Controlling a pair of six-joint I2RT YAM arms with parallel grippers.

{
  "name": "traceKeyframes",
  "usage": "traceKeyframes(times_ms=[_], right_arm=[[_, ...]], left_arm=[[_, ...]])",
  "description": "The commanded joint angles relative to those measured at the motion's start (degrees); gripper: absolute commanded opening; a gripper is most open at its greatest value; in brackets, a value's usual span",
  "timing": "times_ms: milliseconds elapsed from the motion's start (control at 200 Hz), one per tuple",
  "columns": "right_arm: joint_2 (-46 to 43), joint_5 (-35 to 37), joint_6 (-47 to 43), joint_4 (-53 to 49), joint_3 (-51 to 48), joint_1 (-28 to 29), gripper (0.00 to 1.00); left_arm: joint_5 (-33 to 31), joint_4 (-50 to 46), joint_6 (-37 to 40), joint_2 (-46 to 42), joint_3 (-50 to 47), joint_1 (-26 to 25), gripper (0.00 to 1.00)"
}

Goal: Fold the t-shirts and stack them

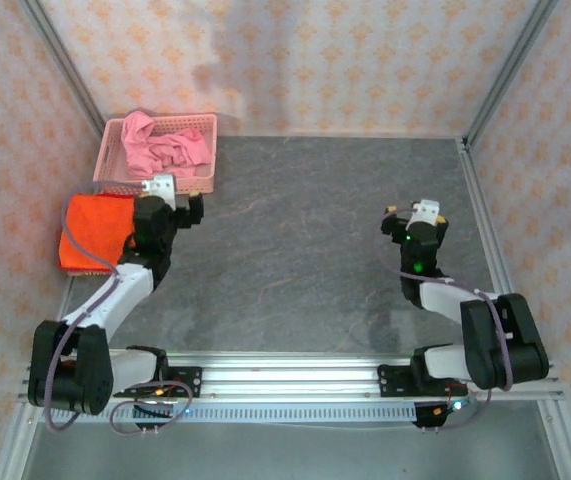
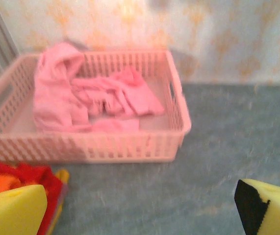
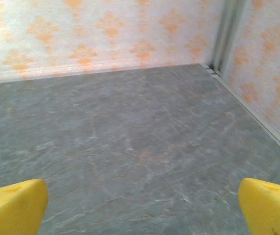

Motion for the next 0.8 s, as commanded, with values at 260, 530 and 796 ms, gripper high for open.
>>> traceKeyframes(times_ms=[260, 530, 796], right_arm=[[-1.09, -13.59, -4.91, -14.52, 12.57, 16.28, 0.99], [3.80, -22.84, -2.56, -12.91, 21.94, 29.66, 0.99], [11.24, -28.89, -0.56, -9.31, 31.01, 36.93, 0.99]], left_arm=[[-14.19, -29.04, -10.02, 24.79, 37.47, 1.78, 1.00], [-13.27, -48.73, -17.82, 50.33, 68.18, 9.54, 1.00], [-13.13, -63.54, -19.77, 69.70, 95.33, 13.17, 1.00]])
